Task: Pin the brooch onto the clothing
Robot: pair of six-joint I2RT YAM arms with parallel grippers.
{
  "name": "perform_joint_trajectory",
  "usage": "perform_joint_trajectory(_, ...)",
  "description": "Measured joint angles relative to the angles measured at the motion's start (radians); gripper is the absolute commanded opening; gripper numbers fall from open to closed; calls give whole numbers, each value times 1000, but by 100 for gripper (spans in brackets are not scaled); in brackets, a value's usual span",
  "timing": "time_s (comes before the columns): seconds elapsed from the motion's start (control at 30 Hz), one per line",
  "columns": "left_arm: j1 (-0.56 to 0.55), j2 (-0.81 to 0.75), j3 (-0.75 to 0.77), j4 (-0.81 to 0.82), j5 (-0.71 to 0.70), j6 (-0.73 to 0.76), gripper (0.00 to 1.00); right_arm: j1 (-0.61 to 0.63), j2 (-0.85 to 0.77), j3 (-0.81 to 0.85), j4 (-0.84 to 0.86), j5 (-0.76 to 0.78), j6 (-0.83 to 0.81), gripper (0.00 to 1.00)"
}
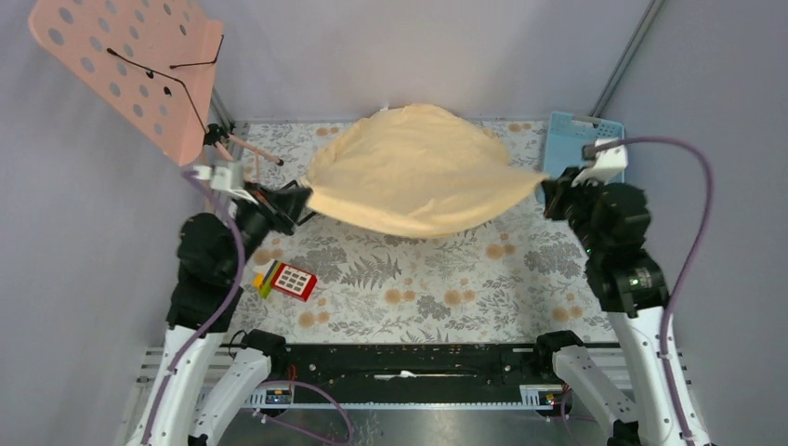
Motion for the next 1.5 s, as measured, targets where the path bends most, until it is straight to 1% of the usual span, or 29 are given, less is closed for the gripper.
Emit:
perform_joint_trajectory(0.03, 0, -36, -85, -43, 13, -24, 0, 0, -30, -90, -22, -5, 37, 0)
perform_joint_trajectory(0.07, 0, -53, -129, -74, 19, -38, 0, 0, -55, -154, -43, -8, 68, 0)
perform_joint_trajectory(0.13, 0, -100, -229, -190, 34, -68, 0, 0, -119, -290, -103, -26, 149, 0)
perform_joint_trajectory(0.17, 0, -121, -256, -255, 39, -78, 0, 0, -158, -349, -142, -40, 196, 0)
perform_joint_trajectory(0.23, 0, -149, -270, -374, 50, -99, 0, 0, -201, -400, -201, -53, 251, 0)
perform_joint_trajectory(0.33, 0, -174, -270, -491, 66, -139, 0, 0, -232, -422, -303, -52, 327, 0)
perform_joint_trajectory(0.53, 0, -161, -308, -646, 117, -192, 0, 0, -190, -420, -478, -50, 420, 0)
perform_joint_trajectory(0.57, 0, -159, -318, -681, 119, -194, 0, 0, -185, -417, -505, -50, 433, 1)
perform_joint_trajectory(0.63, 0, -159, -325, -720, 118, -194, 2, 0, -185, -412, -541, -50, 449, 9)
perform_joint_trajectory(0.7, 0, -162, -327, -763, 118, -193, 12, 0, -193, -406, -576, -51, 466, 19)
perform_joint_trajectory(0.73, 0, -165, -327, -777, 119, -192, 19, 0, -198, -404, -589, -52, 472, 30)
perform_joint_trajectory(0.77, 0, -169, -327, -792, 120, -188, 31, 0, -203, -403, -604, -53, 478, 38)
perform_joint_trajectory(0.8, 0, -176, -327, -808, 123, -185, 43, 0, -211, -403, -619, -55, 485, 44)
perform_joint_trajectory(0.9, 0, -201, -327, -861, 129, -167, 82, 0, -241, -403, -670, -59, 499, 57)
perform_joint_trajectory(0.93, 0, -212, -327, -881, 128, -169, 86, 0, -253, -402, -686, -60, 500, 60)
perform_joint_trajectory(1.07, 0, -242, -292, -972, 120, -167, 93, 0, -297, -378, -738, -57, 509, 65)
perform_joint_trajectory(1.13, 0, -241, -259, -990, 118, -164, 96, 0, -300, -348, -747, -53, 510, 69)
perform_joint_trajectory(1.23, 0, -221, -204, -989, 117, -158, 98, 0, -291, -319, -739, -53, 506, 70)
perform_joint_trajectory(1.4, 0, -134, -188, -881, 118, -158, 99, 0, -214, -317, -675, -80, 486, 84)
perform_joint_trajectory(1.5, 0, -35, -186, -762, 118, -165, 99, 0, -143, -317, -607, -98, 465, 88)
